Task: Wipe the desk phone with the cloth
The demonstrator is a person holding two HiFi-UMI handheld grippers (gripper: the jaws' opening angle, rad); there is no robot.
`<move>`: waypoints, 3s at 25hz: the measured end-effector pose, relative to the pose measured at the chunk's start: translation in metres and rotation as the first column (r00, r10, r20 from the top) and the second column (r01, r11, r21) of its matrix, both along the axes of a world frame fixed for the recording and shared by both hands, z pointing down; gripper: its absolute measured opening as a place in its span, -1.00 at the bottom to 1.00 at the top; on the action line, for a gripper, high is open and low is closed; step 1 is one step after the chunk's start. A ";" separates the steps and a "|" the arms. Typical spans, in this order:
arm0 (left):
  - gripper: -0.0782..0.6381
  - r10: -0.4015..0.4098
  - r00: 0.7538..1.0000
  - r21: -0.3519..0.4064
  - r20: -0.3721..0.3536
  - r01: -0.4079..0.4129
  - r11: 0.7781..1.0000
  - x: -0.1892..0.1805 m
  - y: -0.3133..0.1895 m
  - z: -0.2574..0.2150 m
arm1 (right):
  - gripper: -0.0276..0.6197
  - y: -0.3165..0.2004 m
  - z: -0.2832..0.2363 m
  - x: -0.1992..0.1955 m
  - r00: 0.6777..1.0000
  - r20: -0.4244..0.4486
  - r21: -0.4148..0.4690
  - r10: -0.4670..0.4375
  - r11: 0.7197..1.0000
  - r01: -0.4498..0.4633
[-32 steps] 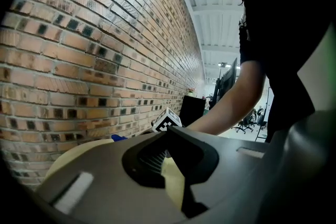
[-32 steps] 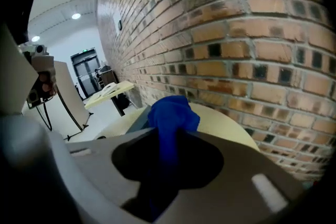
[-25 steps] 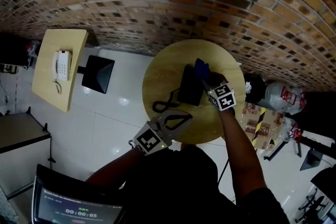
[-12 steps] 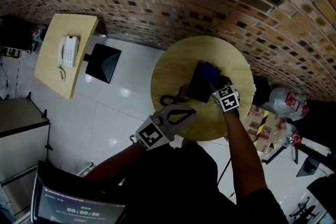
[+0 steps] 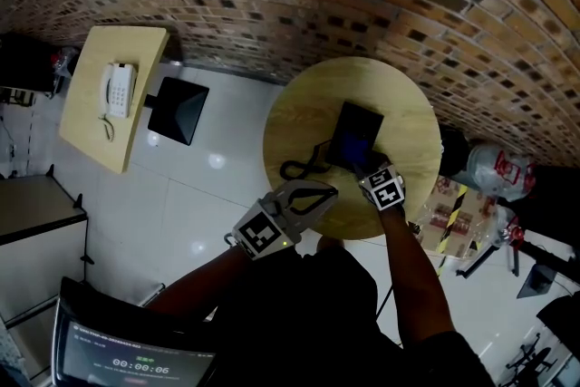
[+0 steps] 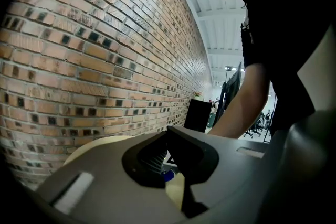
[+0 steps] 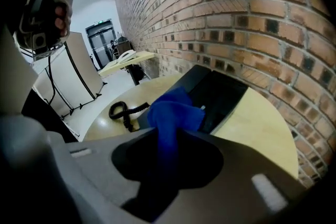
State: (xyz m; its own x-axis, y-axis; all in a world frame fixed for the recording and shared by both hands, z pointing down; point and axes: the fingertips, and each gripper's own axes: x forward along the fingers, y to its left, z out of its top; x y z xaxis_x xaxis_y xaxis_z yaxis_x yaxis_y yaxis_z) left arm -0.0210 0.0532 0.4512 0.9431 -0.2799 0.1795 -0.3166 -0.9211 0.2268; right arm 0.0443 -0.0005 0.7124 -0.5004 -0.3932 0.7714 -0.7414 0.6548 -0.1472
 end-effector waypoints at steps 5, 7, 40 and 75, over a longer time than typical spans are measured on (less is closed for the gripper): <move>-0.82 0.006 1.000 -0.002 0.003 -0.006 1.000 -0.004 0.004 0.002 | -0.62 0.034 0.016 -0.010 1.000 0.009 -0.052 -0.008 0.999 0.008; -0.82 0.008 1.000 0.003 0.000 -0.008 1.000 -0.006 0.006 0.001 | -0.62 0.043 0.020 -0.012 1.000 0.021 -0.072 0.004 0.997 -0.003; -0.82 -0.062 0.998 0.002 -0.021 0.062 0.998 -0.054 -0.008 0.000 | -0.62 -0.024 -0.004 -0.059 0.992 -0.082 0.045 -0.094 0.994 0.098; -0.82 0.085 0.996 0.021 -0.008 -0.085 0.996 0.023 0.006 -0.003 | -0.62 0.020 -0.008 0.119 0.964 -0.062 0.053 0.257 0.966 -0.254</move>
State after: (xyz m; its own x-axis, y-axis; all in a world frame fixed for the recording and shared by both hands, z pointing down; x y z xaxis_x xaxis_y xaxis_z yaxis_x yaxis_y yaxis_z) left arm 0.0021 0.0596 0.4484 0.9650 -0.2024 0.1666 -0.2353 -0.9490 0.2100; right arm 0.1634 0.0196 0.7042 -0.3258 -0.5358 0.7789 -0.8922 0.4469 -0.0658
